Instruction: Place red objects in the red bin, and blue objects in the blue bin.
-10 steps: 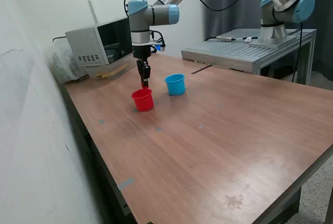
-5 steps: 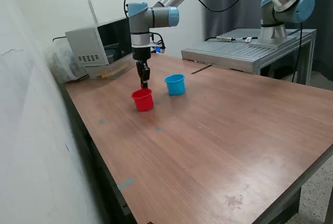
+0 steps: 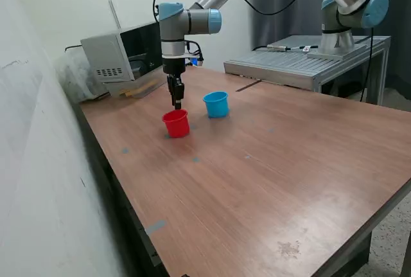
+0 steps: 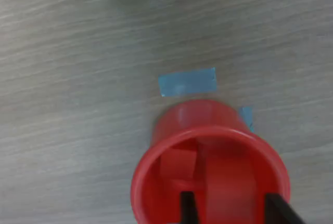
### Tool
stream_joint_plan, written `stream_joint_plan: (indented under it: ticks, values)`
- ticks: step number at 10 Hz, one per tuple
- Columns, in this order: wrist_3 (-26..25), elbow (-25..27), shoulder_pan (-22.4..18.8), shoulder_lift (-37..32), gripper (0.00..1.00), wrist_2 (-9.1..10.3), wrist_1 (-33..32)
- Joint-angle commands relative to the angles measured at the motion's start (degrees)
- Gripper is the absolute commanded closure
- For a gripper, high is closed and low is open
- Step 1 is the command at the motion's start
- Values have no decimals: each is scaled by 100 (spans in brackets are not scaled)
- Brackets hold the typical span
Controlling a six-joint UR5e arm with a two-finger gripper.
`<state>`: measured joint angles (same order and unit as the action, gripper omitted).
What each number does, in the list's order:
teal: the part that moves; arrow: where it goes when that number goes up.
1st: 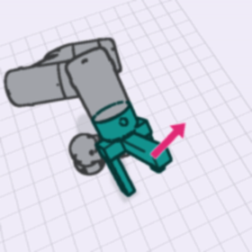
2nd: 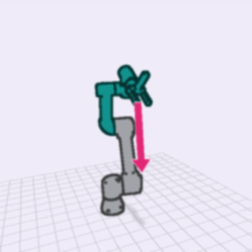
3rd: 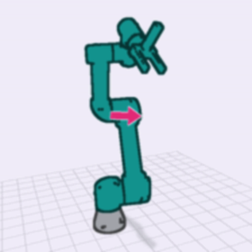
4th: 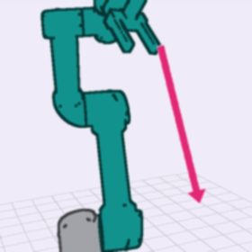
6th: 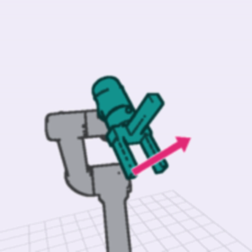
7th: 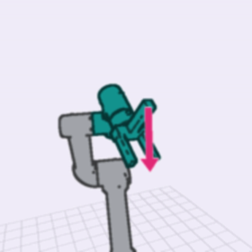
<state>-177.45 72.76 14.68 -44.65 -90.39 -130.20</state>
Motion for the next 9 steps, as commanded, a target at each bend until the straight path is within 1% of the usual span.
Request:
stream_joint_plan:
  ticks: [1, 3, 4, 5, 6, 7, 8, 9]
  values:
    - [0, 10, 0, -8, 0, 4, -23]
    - [9, 18, -35, -70, 0, -4, -5]
    - [9, 71, -53, -227, 0, -5, 30]
    - [9, 271, -61, -559, 0, -5, 39]
    - [0, 508, -166, -1006, 0, -5, 135]
    - [0, 667, -315, -1446, 0, -5, 484]
    - [-26, 817, -482, -2059, 0, -22, 1174]
    - [-52, 940, -649, -2552, 0, -31, 1712]
